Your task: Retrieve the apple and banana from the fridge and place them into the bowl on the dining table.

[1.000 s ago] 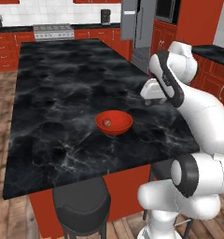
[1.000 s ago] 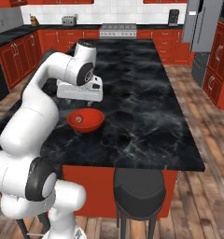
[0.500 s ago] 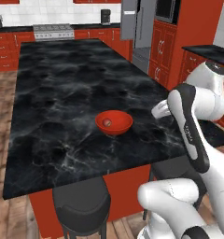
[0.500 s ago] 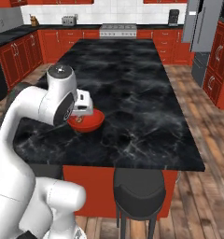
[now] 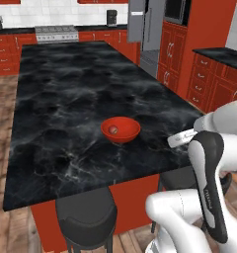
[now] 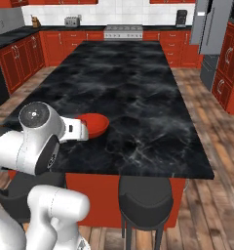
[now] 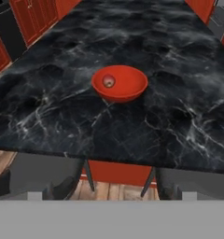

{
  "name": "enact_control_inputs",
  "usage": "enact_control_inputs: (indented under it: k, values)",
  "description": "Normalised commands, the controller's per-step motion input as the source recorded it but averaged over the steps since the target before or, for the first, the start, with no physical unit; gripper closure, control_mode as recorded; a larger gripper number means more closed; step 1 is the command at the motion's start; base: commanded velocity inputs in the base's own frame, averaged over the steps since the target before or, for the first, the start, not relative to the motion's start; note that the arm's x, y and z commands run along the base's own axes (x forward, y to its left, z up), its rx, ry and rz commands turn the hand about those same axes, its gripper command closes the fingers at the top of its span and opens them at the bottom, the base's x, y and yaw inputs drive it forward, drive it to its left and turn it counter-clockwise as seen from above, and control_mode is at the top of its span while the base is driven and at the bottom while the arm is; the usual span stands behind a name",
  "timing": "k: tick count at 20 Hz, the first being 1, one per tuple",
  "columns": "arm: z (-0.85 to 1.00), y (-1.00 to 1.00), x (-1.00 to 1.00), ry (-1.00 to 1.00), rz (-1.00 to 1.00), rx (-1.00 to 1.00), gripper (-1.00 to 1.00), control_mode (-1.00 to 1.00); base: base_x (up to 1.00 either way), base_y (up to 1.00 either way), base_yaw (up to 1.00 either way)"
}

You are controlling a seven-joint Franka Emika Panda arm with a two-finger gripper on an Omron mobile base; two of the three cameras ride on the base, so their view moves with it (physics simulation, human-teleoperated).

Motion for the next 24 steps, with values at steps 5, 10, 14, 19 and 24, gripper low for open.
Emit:
enact_control_inputs:
  k: [5,10,14,19,24]
  values:
    - [0.07,-0.04,-0.18,-0.01,0.0,0.01,-1.0,1.0,0.01,0.0,0.0]
    - [0.0,0.0,0.0,0.0,0.0,0.0,-1.0,1.0,-0.45,0.01,0.0]
    - [0.0,0.0,0.0,0.0,0.0,0.0,-1.0,1.0,-0.84,0.21,0.0]
    - [0.0,0.0,0.0,0.0,0.0,0.0,-1.0,1.0,-0.53,0.76,0.0]
    - [0.0,0.0,0.0,0.0,0.0,0.0,-1.0,1.0,-0.15,1.0,0.0]
